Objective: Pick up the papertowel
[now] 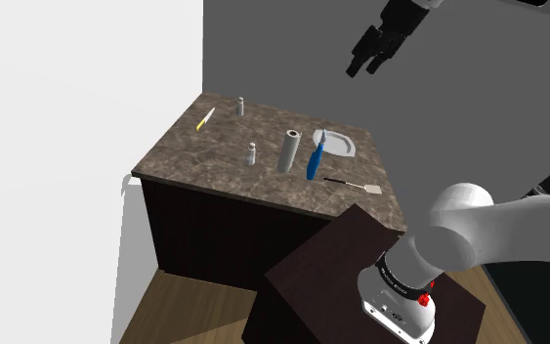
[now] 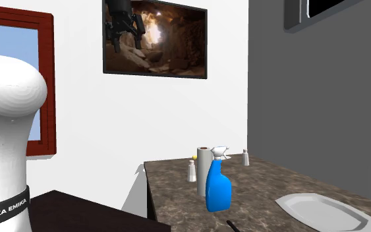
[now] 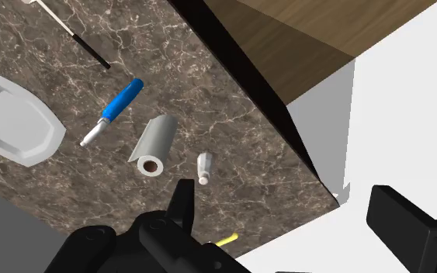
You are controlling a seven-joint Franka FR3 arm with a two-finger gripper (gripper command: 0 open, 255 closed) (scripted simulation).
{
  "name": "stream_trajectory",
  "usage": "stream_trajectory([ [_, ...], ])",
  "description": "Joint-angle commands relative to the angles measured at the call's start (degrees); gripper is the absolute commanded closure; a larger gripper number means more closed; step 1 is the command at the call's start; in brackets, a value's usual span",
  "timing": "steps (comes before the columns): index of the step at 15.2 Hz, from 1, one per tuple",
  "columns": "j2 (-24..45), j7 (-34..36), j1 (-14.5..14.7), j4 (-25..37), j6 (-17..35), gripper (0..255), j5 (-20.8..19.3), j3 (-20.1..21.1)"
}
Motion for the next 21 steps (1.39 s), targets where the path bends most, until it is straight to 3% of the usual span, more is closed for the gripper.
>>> stream_trajectory([
  [1, 0.0, 0.0, 0.0, 0.0, 0.0, 0, 0.0, 0.0],
  [11, 13.7, -9.7, 0.6, -3.5, 14.5, 0, -2.5, -7.0],
  [21, 33.0, -20.4, 2.0, 0.3, 27.0, 0, -1.0, -13.6],
])
